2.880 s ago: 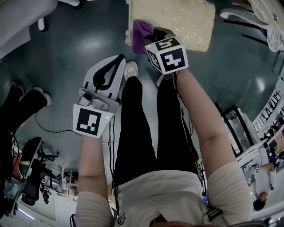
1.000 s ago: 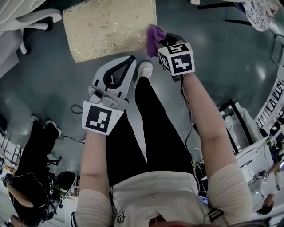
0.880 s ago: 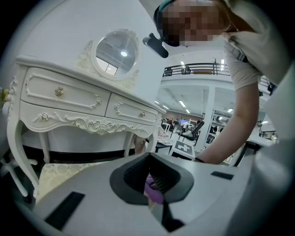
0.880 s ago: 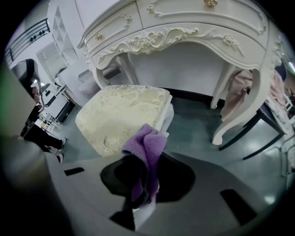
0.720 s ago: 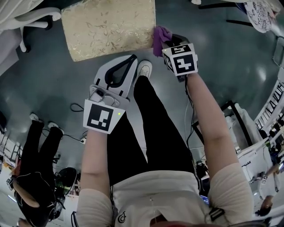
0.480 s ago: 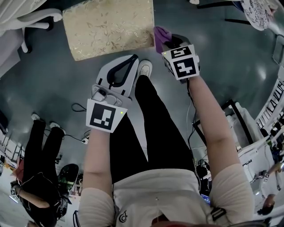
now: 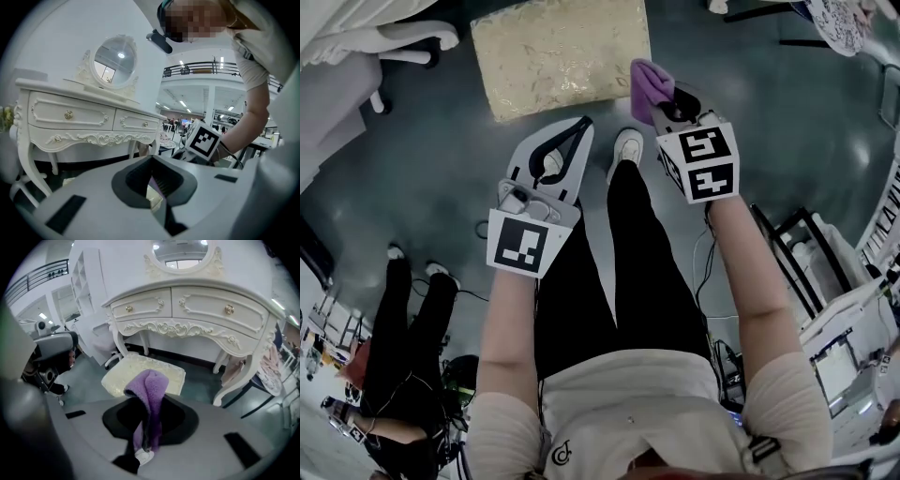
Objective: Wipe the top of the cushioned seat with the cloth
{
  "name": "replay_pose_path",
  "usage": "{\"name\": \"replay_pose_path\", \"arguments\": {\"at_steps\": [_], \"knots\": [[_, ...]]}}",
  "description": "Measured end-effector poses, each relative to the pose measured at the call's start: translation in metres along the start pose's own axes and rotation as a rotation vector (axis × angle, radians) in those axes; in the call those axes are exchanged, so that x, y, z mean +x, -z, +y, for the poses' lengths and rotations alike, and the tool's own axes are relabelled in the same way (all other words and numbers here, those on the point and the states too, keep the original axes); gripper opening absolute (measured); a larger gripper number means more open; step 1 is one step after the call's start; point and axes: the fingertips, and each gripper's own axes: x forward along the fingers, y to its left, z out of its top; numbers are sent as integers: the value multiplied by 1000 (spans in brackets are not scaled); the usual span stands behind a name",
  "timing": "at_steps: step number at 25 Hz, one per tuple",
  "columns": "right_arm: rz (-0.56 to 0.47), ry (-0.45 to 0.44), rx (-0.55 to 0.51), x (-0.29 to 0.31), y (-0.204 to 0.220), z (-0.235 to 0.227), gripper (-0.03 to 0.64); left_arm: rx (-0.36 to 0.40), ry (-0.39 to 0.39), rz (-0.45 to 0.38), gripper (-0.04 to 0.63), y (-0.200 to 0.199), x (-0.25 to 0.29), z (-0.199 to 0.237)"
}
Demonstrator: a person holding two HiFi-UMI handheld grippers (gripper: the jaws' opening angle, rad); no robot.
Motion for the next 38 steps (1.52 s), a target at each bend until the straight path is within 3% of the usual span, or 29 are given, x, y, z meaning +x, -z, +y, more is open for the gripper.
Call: {"name": "replay_pose_path", "arguments": {"at_steps": [10, 18, 28, 32, 38], "knots": [[-212, -20, 38, -68, -100, 65, 84, 61, 8, -10, 12, -81, -65, 27], [-377, -28, -56, -159, -185, 103, 86, 131, -83, -92, 12, -181, -118, 25], [-574, 28, -134, -292, -260, 105, 86, 235, -176, -158, 12, -291, -162, 3], [-677, 40, -163, -333, -296, 97, 86, 306, -209, -249, 12, -352, -169, 0], [-754, 50, -182, -380, -316, 90, 86, 384, -207, -303, 12, -405, -178, -22]]}}
